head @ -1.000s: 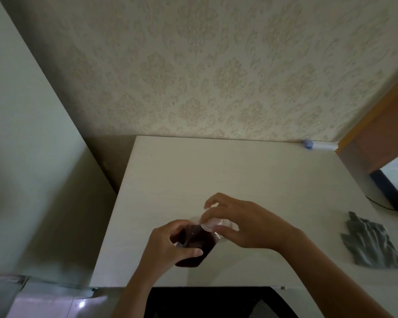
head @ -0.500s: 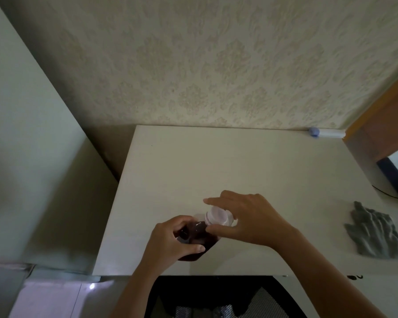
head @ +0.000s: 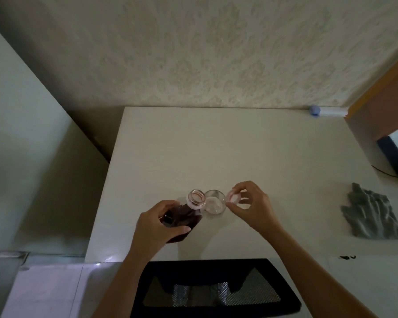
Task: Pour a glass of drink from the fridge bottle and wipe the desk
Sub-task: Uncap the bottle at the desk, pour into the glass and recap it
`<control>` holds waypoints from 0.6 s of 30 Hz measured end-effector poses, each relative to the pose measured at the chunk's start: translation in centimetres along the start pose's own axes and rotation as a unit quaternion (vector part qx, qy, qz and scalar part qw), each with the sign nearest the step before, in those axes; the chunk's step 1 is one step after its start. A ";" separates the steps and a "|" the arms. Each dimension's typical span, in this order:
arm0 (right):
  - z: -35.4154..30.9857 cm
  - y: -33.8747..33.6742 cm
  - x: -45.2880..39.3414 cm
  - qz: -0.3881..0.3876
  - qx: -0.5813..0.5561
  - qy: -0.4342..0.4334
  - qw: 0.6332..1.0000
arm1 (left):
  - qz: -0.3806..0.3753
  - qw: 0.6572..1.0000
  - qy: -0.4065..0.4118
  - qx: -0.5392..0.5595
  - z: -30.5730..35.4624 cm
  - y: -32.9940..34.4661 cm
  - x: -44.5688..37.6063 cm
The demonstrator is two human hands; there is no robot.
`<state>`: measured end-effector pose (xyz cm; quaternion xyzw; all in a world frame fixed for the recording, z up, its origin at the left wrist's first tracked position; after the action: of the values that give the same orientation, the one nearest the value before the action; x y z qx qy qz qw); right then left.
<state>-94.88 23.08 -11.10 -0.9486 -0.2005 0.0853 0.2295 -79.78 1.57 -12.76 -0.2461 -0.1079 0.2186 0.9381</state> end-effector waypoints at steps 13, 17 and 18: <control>14.3 1.9 2.9 -0.021 0.122 0.204 0.971 | 0.030 0.997 -0.075 0.015 -2.0 0.9 -0.2; 13.9 1.8 2.9 -0.066 0.226 0.158 0.959 | 0.047 0.995 -0.089 0.012 -2.5 0.7 0.0; 13.7 1.9 2.8 -0.081 0.248 0.152 0.953 | 0.050 0.995 -0.090 0.011 -2.6 0.8 0.0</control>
<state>-95.21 28.19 -24.26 -0.8440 -0.2120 -0.0315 0.4916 -79.26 1.11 -15.33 -0.2206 -0.1771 0.2878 0.9150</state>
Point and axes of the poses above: each hand's wrist, its own x-axis away from the middle knuckle, its own y-axis out of the palm, z = x × y, the point moved 7 cm from there along -x, towards the middle knuckle, and after that the axes turned 4 degrees about z, right-handed, at the moved point
